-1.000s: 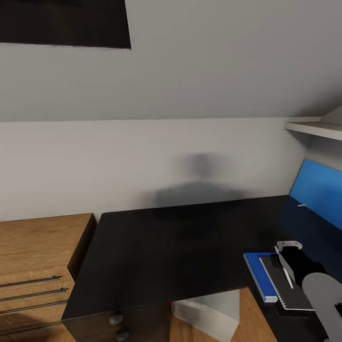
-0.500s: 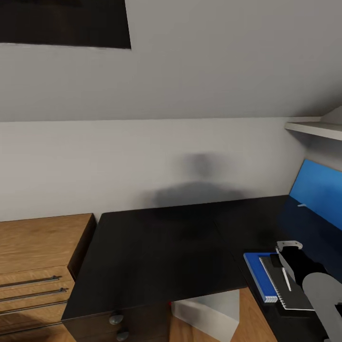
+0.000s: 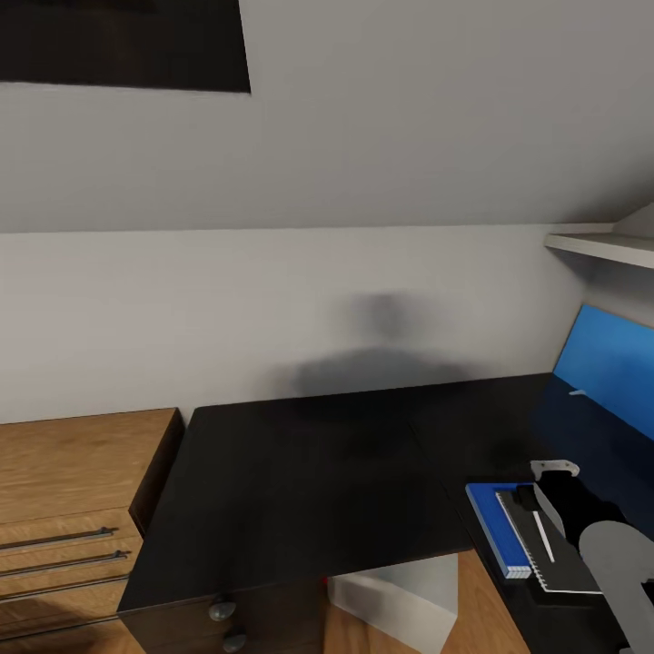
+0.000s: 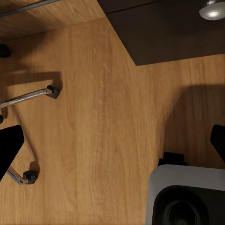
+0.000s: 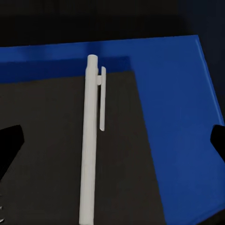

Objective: In the bedroom, organize the workspace by keeping the computer under the desk, ensuring the monitor is on the desk, placing the keyboard on the desk next to the monitor, placing the mouse on the desk next to the keyboard, moving the folder from the swivel chair onto the desk next to the mouse, stacking the notebook on top of the folder with the pen on top of the notebook, and positioning the swivel chair next to the desk.

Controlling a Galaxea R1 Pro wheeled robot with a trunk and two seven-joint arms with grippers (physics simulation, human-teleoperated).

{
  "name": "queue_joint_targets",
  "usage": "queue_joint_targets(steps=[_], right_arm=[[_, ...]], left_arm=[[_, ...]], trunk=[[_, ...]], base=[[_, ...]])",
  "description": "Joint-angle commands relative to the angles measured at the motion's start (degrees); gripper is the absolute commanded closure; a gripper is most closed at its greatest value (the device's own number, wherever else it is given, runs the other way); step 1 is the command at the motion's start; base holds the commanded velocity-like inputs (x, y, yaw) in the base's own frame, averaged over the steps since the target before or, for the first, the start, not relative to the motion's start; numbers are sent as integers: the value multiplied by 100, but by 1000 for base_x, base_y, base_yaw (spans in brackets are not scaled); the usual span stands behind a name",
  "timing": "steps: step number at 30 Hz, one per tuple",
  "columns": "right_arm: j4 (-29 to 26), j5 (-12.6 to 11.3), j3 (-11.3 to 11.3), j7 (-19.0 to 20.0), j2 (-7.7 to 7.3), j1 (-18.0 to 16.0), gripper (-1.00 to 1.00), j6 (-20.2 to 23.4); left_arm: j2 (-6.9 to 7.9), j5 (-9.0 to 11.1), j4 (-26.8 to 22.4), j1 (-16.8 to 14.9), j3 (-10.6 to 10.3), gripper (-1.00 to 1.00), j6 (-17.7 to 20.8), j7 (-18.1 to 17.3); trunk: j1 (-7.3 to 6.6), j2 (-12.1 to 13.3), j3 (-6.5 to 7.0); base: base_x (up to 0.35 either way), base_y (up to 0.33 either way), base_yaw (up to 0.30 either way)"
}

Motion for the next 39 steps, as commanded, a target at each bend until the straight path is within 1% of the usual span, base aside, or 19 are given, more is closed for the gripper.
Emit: queue_joint_targets(steps=[1, 5, 8, 9, 10, 27, 28, 30, 31, 39], right_arm=[[-11, 58, -43, 13, 4, -3, -100, 28], [-94, 57, -43, 16, 1, -3, -100, 28], [-256, 52, -49, 39, -3, -3, -100, 35], [-294, 50, -49, 46, -5, -3, -100, 37], [-414, 44, -56, 90, -8, -3, -100, 43], [-650, 19, -102, 225, -18, -1, -100, 53], [-971, -11, -122, 293, -14, 7, -100, 59], [-1145, -68, -125, 309, -12, 18, -100, 72], [-1324, -158, -127, 320, -8, 28, -100, 111], [-1940, -592, -136, 335, -17, 146, -100, 373]], left_arm=[[7, 34, -22, -3, -49, -100, -9, 46], [7, 34, -22, -5, -49, -100, -9, 46], [2, 28, -22, -5, -49, -100, -9, 46], [-6, 30, -22, -4, -49, -100, -9, 46], [-53, 32, -22, -5, -45, -100, -3, 46], [-94, 32, -22, -6, -46, -100, -4, 40], [-124, 27, -22, -5, -48, -100, -2, 38], [-153, 26, -22, -4, -48, -100, -1, 41], [-181, 29, -22, -4, -45, -100, -3, 43], [-224, 26, -22, -4, -41, -100, -8, 46]], trunk=[[1, -5, -7], [1, -5, -7], [1, -5, -7], [1, -5, -7], [1, -5, -7], [1, -5, -7], [1, -5, -7], [1, -5, -7], [1, -5, -7], [1, -5, -7]], base=[[0, 0, 0], [0, 0, 0], [0, 0, 0], [0, 0, 0], [0, 0, 0], [0, 0, 0], [0, 0, 0], [0, 0, 0], [0, 0, 0], [0, 0, 0]])
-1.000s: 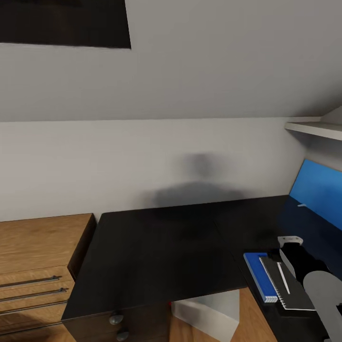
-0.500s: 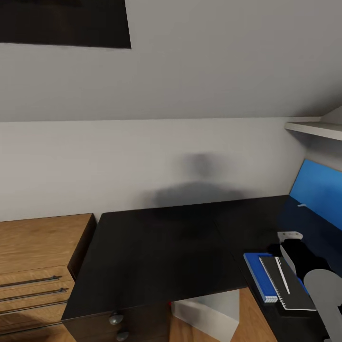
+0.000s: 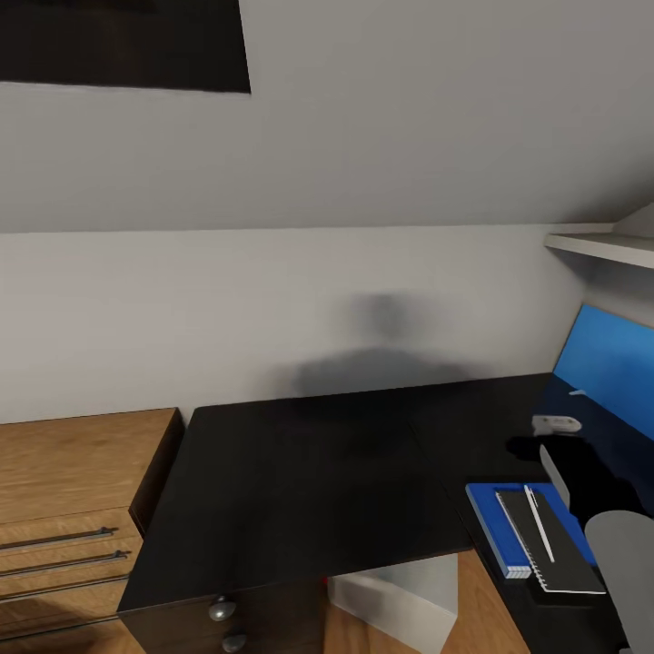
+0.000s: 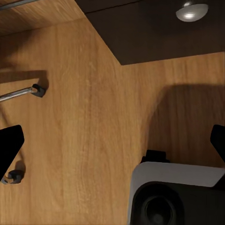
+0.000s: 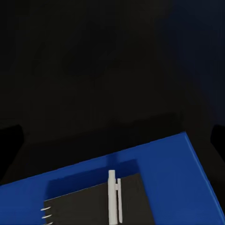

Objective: In the bedroom, organize the workspace by keeping the computer under the desk, ensuring the monitor is on the desk, placing the keyboard on the desk next to the monitor, placing the mouse on the desk next to the keyboard, moving the folder from the swivel chair onto the desk next to the mouse, stacking the notebook on top of the folder with the pen on top of the notebook, and positioning the swivel chair next to the desk.

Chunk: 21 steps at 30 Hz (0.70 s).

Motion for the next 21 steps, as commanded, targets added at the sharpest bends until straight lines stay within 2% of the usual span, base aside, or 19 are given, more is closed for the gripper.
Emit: queue_joint_targets(steps=[1, 7, 13, 17, 21], right_arm=[[-97, -1, -11, 7, 0, 33, -100, 58], [-756, -105, -137, 9, -28, 366, -100, 318], [-1668, -147, -579, 20, -28, 798, -100, 694], [-1933, -160, -704, 65, -20, 980, -100, 782], [-2071, -189, -884, 303, -24, 1073, -100, 817]], left_arm=[[-1, 33, -9, -4, -47, -100, -15, 37], [-10, 27, -9, -5, -47, -100, -30, 47], [-18, 29, -9, -3, -47, -100, -39, 37], [-26, 29, -9, -5, -41, -100, -40, 32], [-29, 26, -9, -6, -37, -100, -46, 35]], trunk=[[1, -5, -7], [1, -5, -7], [1, -5, -7], [1, -5, -7], [1, -5, -7]], base=[[0, 0, 0], [0, 0, 0], [0, 0, 0], [0, 0, 0], [0, 0, 0]])
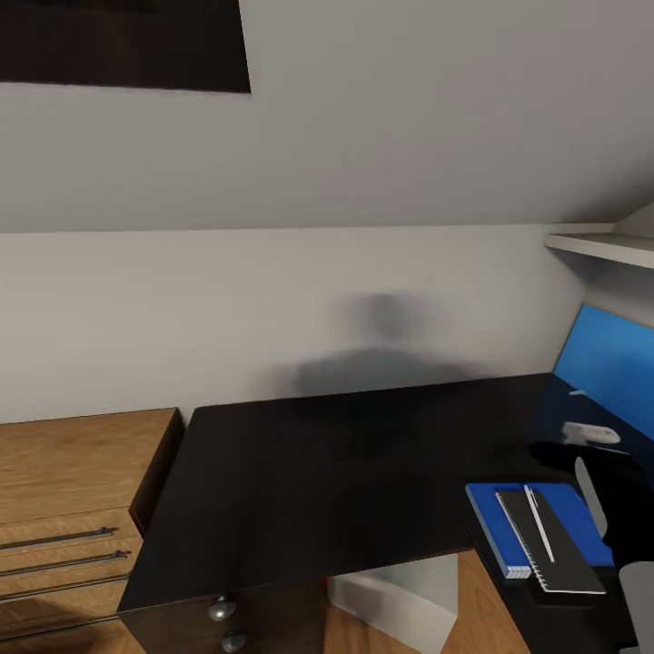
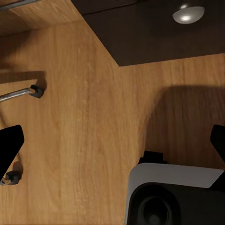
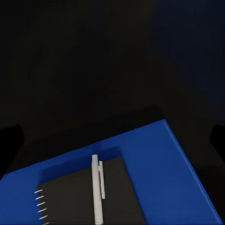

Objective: In the bedroom, organize the workspace by keeping the computer under the desk, ensuring the monitor is on the desk, placing the keyboard on the desk next to the monitor, placing the mouse on the desk next to the keyboard, moving the folder from the swivel chair onto the desk next to the mouse, stacking the notebook on top of the folder with the pen on top of the notebook, and positioning the swivel chair next to the desk.

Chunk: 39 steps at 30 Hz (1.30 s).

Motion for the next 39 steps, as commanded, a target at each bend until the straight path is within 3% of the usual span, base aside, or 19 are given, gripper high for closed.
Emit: queue_joint_targets(steps=[1, 10, 13, 14, 21, 22, 25, 33, 35, 39], right_arm=[[-19, 13, -35, 86, 0, 6, -100, 30], [-70, 6, -127, 425, 48, 133, -100, 5], [-85, 14, -125, 432, 131, 207, -100, -44], [-122, 23, -119, 438, 246, 273, -100, -86], [-193, 5, -120, 418, 371, 307, -100, -67], [-471, 16, -127, 400, 662, 312, -100, -44], [-752, 26, -129, 391, 840, 390, -100, -35], [-1656, 44, -126, 380, 1113, 941, -100, -24], [-1774, 188, -108, 379, 1259, 1058, -100, -16], [-1709, 380, -81, 379, 1414, 1083, -100, -19]], left_arm=[[1, 33, -9, -5, -47, -100, -13, 37], [10, 47, -9, -3, -28, -100, -16, 33], [13, 52, -9, -3, -25, -100, -16, 32], [22, 60, -6, -2, -20, -100, -16, 31], [48, 66, -1, -4, -12, -100, -14, 38], [46, 67, 3, -3, -13, -100, -10, 59], [41, 67, 2, -1, -14, -100, -8, 68], [12, 53, 0, -2, -12, -100, -6, 60], [10, 40, 1, -4, -18, -100, -7, 53], [9, 35, 0, -3, -16, -100, -7, 48]], trunk=[[1, -5, -7], [1, -5, -7], [1, -5, -7], [1, -5, -7], [1, -5, -5], [1, -5, -1], [1, -5, 7], [1, -5, 11], [1, -5, 10], [1, -5, 2]], base=[[0, 0, 0], [0, 0, 0], [0, 0, 0], [0, 0, 0], [0, 0, 0], [0, 0, 0], [0, 0, 10], [0, 0, 191], [0, 0, 267], [0, 0, 213]])
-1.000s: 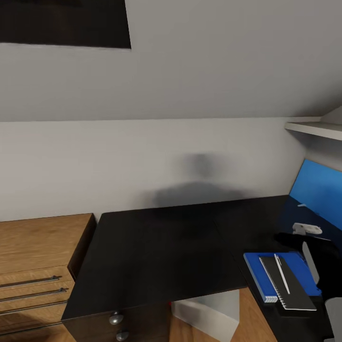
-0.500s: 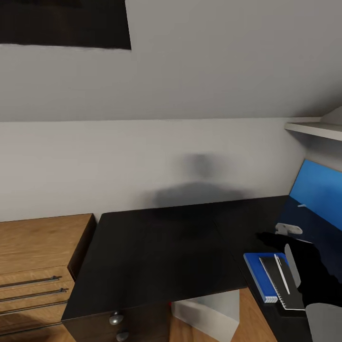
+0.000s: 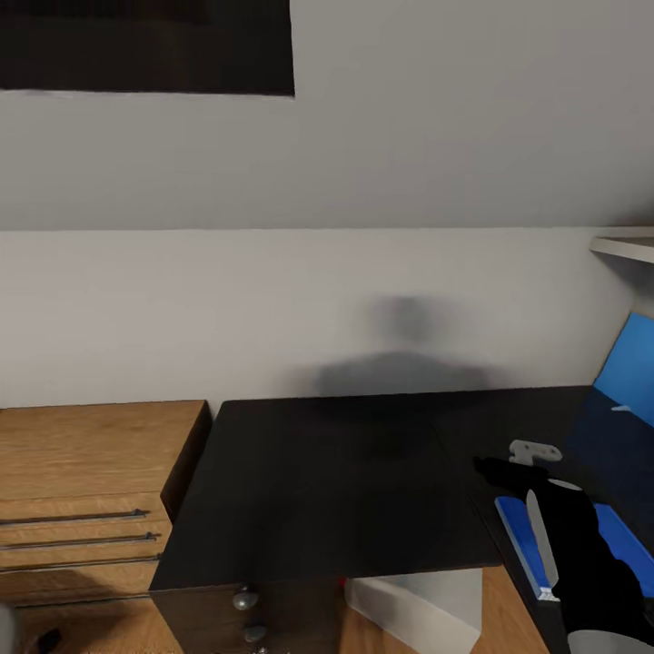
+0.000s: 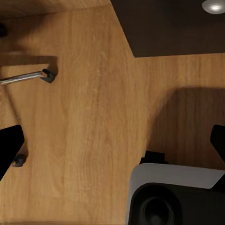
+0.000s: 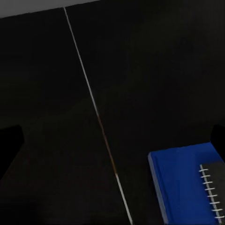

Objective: In the bedroom, organize the workspace by keeping the computer under the desk, ensuring the monitor is on the desk, placing the keyboard on the desk next to the monitor, placing the mouse on the desk next to the keyboard, moving the folder from the swivel chair onto the desk next to the mouse, stacking the notebook on top of the folder with the pen on top of the notebook, and positioning the swivel chair next to the desk.

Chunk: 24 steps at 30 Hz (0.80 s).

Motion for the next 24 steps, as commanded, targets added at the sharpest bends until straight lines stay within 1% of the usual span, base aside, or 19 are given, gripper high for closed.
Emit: queue_joint_targets(steps=[1, 2, 4, 5, 8, 13, 14, 18, 19, 24], right_arm=[[20, 108, -4, 55, 42, 0, -100, 28], [71, 222, 5, 58, 115, 5, -100, 27], [105, 326, 12, 60, 184, 8, -100, 27], [139, 454, 32, 62, 292, 11, -100, 27], [156, 559, 55, 59, 395, 12, -100, 22], [182, 692, 76, 58, 511, 14, -100, -6], [397, 730, 96, 58, 572, 14, -100, -23], [475, 733, 134, 62, 613, 14, -100, -27], [503, 734, 159, 63, 699, 14, -100, -36], [530, 736, 167, 64, 778, 14, -100, -42]], left_arm=[[1, 33, -8, -4, -48, -100, -11, 34], [1, 32, -8, -5, -48, -100, -11, 32], [1, 32, -8, -4, -47, -100, -11, 27], [1, 31, -8, -6, -47, -100, -13, 23], [-3, 31, -10, -4, -47, -100, -12, 20], [-7, 31, -15, -6, -47, -100, -14, 19], [-2, 30, -17, -7, -39, -100, -19, 12], [-1, 30, -16, -7, -38, -100, -20, 10], [0, 30, -15, -6, -38, -100, -22, 10], [18, 30, -14, -5, -38, -100, -27, 9]], trunk=[[1, -5, -9], [1, -5, -11], [1, -5, -13], [1, -5, -14], [1, -5, -15], [1, -5, -15], [1, -5, -15], [1, -5, -15], [1, -5, -15], [1, -5, -15]], base=[[-7, 0, 108], [-28, 5, 86], [-81, 24, 62], [-197, 80, 28], [-233, 99, 18], [-274, 120, 7], [-321, 84, 0], [-326, 49, 0], [-332, 10, 0], [-333, 5, 0]])
